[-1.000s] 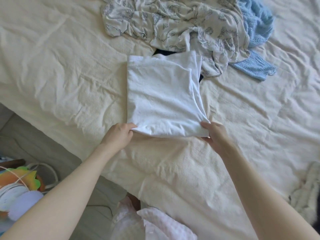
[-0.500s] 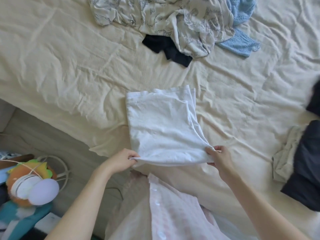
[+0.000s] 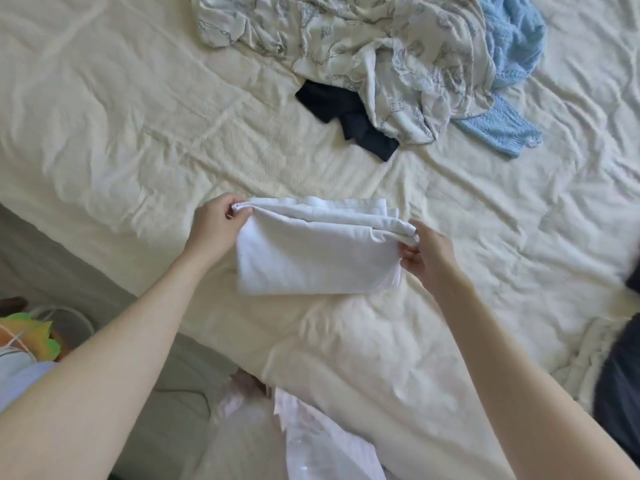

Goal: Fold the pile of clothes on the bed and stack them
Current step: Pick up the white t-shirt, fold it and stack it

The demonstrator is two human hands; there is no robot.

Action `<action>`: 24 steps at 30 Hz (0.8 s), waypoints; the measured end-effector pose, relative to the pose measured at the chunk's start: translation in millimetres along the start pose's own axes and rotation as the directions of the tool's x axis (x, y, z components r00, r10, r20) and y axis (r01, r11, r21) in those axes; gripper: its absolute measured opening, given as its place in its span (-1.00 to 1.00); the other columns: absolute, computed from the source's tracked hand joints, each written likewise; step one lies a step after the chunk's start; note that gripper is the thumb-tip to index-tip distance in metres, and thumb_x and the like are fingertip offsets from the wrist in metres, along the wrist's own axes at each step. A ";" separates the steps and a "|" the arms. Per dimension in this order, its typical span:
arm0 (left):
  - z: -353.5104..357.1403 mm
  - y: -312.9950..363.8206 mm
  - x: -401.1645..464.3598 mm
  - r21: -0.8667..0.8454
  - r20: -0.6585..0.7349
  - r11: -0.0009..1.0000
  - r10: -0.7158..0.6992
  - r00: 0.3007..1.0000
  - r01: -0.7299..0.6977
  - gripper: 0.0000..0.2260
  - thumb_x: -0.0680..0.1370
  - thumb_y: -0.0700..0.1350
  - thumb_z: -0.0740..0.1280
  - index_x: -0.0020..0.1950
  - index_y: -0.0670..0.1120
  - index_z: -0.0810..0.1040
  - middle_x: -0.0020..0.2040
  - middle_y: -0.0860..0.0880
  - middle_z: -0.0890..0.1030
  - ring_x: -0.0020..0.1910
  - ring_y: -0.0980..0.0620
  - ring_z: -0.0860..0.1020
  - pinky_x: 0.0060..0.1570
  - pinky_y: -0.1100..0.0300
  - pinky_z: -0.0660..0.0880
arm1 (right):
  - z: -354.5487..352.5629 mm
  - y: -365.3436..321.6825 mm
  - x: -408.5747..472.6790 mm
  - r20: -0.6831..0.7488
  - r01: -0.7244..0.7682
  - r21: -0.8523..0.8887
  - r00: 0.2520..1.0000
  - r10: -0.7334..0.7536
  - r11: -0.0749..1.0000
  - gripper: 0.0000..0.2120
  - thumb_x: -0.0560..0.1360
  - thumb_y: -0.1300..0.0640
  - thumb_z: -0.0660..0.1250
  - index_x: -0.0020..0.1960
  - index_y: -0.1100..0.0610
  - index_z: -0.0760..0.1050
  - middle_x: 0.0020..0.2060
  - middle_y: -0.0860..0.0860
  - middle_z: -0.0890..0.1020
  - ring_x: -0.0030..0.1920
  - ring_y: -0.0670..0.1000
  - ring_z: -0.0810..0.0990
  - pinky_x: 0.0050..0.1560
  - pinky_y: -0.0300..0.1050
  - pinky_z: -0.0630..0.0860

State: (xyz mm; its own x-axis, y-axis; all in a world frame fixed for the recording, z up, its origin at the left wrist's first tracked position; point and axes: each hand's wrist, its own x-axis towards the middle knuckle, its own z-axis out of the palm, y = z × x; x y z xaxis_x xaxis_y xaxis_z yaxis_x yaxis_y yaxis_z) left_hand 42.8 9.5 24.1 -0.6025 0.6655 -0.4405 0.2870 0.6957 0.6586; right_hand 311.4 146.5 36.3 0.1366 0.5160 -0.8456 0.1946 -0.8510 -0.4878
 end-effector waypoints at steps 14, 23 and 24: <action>100.5 -17.1 -25.4 0.597 0.221 0.680 0.371 0.902 -0.426 -0.55 0.58 -0.01 0.09 0.48 0.00 0.27 0.51 -0.09 0.20 0.50 -0.16 0.14 0.41 -0.22 0.04 | 80.7 71.2 25.1 0.583 0.741 -0.667 0.454 -0.674 -0.078 -0.57 0.59 0.07 0.11 0.43 0.14 0.34 0.45 0.17 0.29 0.49 0.20 0.16 0.46 0.20 -0.04; 88.3 -76.9 19.9 0.682 0.217 0.643 0.279 0.936 -0.349 -0.46 0.56 0.17 -0.05 0.53 0.05 0.13 0.55 -0.03 0.10 0.52 -0.12 0.04 0.45 -0.14 -0.04 | 56.2 83.2 93.3 0.611 0.655 -0.721 0.447 -0.653 -0.225 -0.49 0.56 -0.04 0.02 0.46 0.11 0.29 0.46 0.16 0.28 0.48 0.14 0.21 0.45 0.02 0.00; 87.3 -76.0 20.2 0.676 0.219 0.650 0.275 0.936 -0.348 -0.46 0.56 0.17 -0.06 0.53 0.05 0.11 0.55 -0.02 0.08 0.52 -0.12 0.03 0.45 -0.13 -0.05 | 57.1 83.7 92.0 0.603 0.652 -0.727 0.455 -0.655 -0.216 -0.49 0.56 -0.04 0.01 0.47 0.10 0.28 0.47 0.15 0.27 0.49 0.13 0.20 0.46 0.01 -0.02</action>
State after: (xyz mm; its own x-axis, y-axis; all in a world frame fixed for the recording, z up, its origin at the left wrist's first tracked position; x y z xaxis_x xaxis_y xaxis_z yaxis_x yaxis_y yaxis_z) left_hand 73.8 -6.3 -88.1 -0.3225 0.8734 -0.3650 0.8996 0.4028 0.1689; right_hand 284.8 117.2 -94.7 -0.6514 0.7330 -0.1962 0.7527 0.5917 -0.2886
